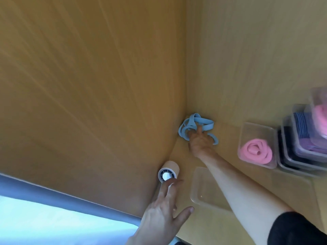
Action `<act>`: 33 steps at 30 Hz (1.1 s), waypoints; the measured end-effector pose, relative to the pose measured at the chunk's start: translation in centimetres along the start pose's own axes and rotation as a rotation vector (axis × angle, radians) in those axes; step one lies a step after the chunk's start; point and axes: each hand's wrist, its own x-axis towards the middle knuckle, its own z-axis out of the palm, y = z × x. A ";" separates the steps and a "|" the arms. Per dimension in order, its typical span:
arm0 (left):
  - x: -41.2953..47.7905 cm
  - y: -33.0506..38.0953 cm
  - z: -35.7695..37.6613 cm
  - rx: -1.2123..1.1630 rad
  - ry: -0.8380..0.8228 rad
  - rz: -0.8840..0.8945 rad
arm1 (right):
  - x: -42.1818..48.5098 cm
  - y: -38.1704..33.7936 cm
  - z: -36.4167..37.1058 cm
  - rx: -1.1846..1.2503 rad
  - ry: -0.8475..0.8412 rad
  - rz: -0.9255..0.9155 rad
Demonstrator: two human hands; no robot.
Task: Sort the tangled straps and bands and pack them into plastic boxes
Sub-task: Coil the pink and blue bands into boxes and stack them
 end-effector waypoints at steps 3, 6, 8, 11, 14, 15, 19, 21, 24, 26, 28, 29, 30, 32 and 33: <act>-0.2 0.0 0.1 -0.030 0.002 0.010 | 0.7 0.7 0.2 0.065 0.011 0.022; -0.3 0.3 0.1 -0.058 0.001 0.032 | 1.1 1.9 -0.3 0.176 0.029 -0.016; -0.3 0.4 0.0 -0.099 0.024 0.016 | 1.0 2.8 -0.5 0.353 0.082 -0.020; -0.2 0.6 -0.2 -0.167 0.032 -0.019 | -0.2 4.2 -1.3 0.722 0.129 0.002; 0.2 0.8 -0.5 -0.228 0.032 -0.042 | -2.3 4.7 -3.7 1.004 0.178 -0.020; 0.5 1.0 -0.6 -0.252 0.039 -0.053 | -3.1 4.8 -4.8 1.098 0.194 -0.015; 2.2 2.9 -1.7 -0.366 0.106 -0.072 | -6.4 5.5 -8.9 1.282 0.229 -0.071; 3.5 4.1 -2.8 -0.415 0.171 -0.045 | -8.1 5.6 -10.7 1.314 0.252 -0.128; 5.5 6.1 -4.8 -0.547 0.251 -0.065 | -10.3 5.8 -13.2 1.358 0.294 -0.185; 6.5 7.4 -6.0 -0.575 0.284 -0.069 | -11.8 6.2 -14.6 1.406 0.300 -0.228; 7.1 8.8 -7.0 -0.575 0.302 -0.049 | -13.2 6.3 -16.0 1.464 0.297 -0.270; 7.3 9.5 -7.5 -0.580 0.312 -0.027 | -13.9 6.3 -16.6 1.489 0.298 -0.290; 7.5 10.3 -8.1 -0.591 0.330 0.006 | -14.5 6.2 -17.3 1.505 0.300 -0.308; 8.3 12.0 -9.6 -0.625 0.375 0.086 | -15.5 5.8 -18.5 1.510 0.300 -0.336; 8.9 12.9 -10.5 -0.648 0.388 0.121 | -16.0 5.7 -19.0 1.511 0.299 -0.346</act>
